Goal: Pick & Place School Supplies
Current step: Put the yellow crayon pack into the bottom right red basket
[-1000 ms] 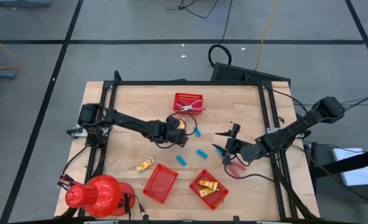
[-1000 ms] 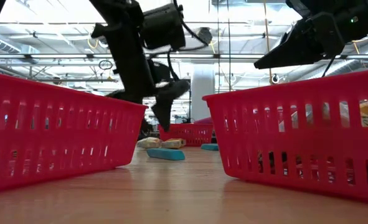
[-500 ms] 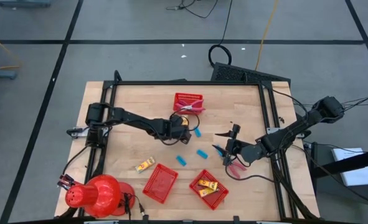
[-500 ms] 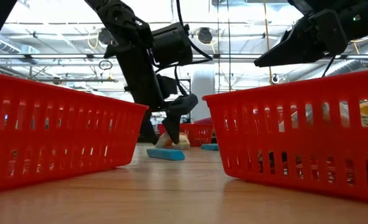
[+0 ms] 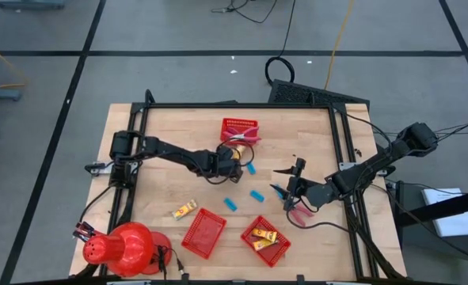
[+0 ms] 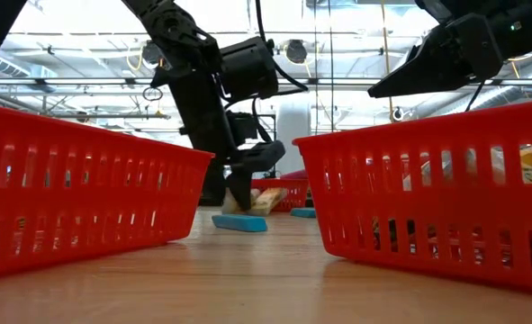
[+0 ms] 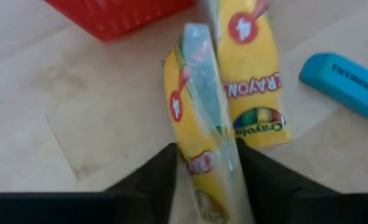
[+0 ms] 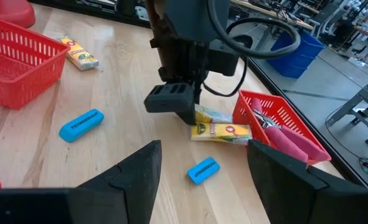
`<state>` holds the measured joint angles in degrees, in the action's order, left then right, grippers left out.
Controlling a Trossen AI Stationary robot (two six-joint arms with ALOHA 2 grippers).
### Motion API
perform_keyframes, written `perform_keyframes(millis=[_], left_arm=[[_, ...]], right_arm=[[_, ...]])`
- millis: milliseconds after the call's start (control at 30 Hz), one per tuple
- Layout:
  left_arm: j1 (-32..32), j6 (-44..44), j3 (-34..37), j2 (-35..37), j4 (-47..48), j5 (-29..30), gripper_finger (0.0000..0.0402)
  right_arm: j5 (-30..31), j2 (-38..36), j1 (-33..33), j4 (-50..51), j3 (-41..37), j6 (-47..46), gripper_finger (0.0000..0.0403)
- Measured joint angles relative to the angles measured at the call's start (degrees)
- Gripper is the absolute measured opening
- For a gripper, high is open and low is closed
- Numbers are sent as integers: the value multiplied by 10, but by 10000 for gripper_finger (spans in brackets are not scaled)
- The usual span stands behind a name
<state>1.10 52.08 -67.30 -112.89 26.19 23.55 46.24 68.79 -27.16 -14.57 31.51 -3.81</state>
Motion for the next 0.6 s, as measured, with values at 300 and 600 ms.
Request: perform_keyframes(millis=[300, 600], left_arm=[[-12, -29, 1, 0, 5, 19, 68], [-36, -61, 2, 25, 62, 54, 68]], right_arm=[[0, 0, 0, 0, 0, 0, 226], [0, 0, 0, 7, 0, -2, 226]])
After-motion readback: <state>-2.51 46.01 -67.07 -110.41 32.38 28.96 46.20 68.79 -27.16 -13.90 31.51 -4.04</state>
